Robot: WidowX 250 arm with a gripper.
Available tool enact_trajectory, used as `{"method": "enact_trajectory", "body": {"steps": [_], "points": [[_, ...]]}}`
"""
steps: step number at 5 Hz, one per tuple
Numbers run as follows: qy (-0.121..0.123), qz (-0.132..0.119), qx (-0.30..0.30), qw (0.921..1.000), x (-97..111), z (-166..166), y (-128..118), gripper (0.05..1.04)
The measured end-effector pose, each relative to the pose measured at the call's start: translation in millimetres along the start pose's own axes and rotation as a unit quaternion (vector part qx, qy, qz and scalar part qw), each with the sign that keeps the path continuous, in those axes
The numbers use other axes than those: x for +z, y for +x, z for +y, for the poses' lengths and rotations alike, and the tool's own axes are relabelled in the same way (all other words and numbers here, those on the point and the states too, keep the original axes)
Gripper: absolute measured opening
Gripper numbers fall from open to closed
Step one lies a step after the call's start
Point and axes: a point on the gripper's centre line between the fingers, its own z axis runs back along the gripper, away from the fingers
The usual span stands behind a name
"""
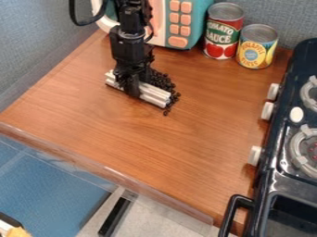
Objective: Sweep into pile
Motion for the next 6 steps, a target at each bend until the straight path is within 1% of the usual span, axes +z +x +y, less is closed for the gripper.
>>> {"method": "enact_trajectory", "body": {"steps": [1, 2, 3, 5, 6], "points": [[0.004, 0.001, 0.001, 1.0000, 0, -3, 1, 0.378], [-0.002, 0.002, 0.006, 1.0000, 1, -11, 2, 0.378], [0.000, 0.007, 0.011, 0.9999, 1, -12, 2, 0.378], [-0.001, 0.032, 0.012, 0.9994, 5, 4, 4, 0.378], [-0.006, 0.060, 0.013, 0.9981, 24, 19, 11, 0.378]]}}
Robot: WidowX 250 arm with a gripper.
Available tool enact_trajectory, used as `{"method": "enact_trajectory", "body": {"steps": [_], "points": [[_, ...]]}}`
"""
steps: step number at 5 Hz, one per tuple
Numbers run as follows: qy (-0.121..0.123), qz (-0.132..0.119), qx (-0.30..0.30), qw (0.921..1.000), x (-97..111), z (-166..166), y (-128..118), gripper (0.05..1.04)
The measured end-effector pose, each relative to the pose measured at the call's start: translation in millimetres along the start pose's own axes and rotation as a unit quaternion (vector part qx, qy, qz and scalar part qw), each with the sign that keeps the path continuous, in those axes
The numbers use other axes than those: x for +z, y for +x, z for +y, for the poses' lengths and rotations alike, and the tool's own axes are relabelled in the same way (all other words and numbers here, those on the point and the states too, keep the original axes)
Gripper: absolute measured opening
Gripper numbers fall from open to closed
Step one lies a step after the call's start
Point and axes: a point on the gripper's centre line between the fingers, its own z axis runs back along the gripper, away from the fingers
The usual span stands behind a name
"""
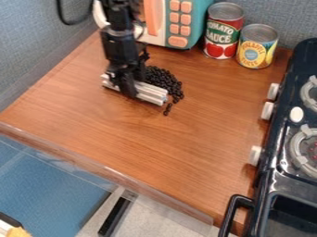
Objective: Sweep into pile
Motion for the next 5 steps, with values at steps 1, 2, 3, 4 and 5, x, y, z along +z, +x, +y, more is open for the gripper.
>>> {"method": "enact_trajectory", "body": {"steps": [1, 2, 3, 4, 5], "points": [[-0.029, 0.016, -0.007, 0.9994, 28, 10, 1, 0.378], [-0.041, 0.026, -0.025, 0.9985, 46, 25, -5, 0.378], [-0.033, 0.007, -0.046, 0.9983, 44, 44, -20, 0.378], [-0.020, -0.020, -0.054, 0.9981, 29, 53, -36, 0.378], [-0.013, -0.044, -0.037, 0.9983, 14, 59, -49, 0.378]]}}
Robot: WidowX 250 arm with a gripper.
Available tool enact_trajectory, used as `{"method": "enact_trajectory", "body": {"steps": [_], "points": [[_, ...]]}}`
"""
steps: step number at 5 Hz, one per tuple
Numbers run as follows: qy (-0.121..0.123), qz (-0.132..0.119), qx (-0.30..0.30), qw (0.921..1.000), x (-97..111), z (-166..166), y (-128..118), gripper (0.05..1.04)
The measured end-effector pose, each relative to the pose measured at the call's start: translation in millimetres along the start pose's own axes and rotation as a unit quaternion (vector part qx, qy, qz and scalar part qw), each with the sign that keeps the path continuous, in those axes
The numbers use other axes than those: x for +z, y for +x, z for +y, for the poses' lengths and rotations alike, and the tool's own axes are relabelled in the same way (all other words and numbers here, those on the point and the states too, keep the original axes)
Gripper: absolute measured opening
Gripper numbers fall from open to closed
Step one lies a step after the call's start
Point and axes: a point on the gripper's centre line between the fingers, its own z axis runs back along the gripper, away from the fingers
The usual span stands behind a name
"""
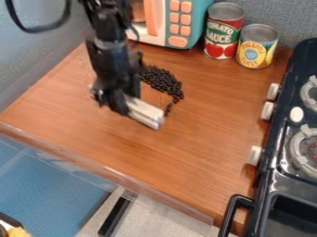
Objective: Sweep into pile
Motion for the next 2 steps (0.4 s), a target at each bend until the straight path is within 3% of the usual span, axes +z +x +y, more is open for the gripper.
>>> {"method": "enact_trajectory", "body": {"steps": [2], "points": [[0.028, -0.032, 0.062, 0.9972, -36, -15, -24, 0.378]]}}
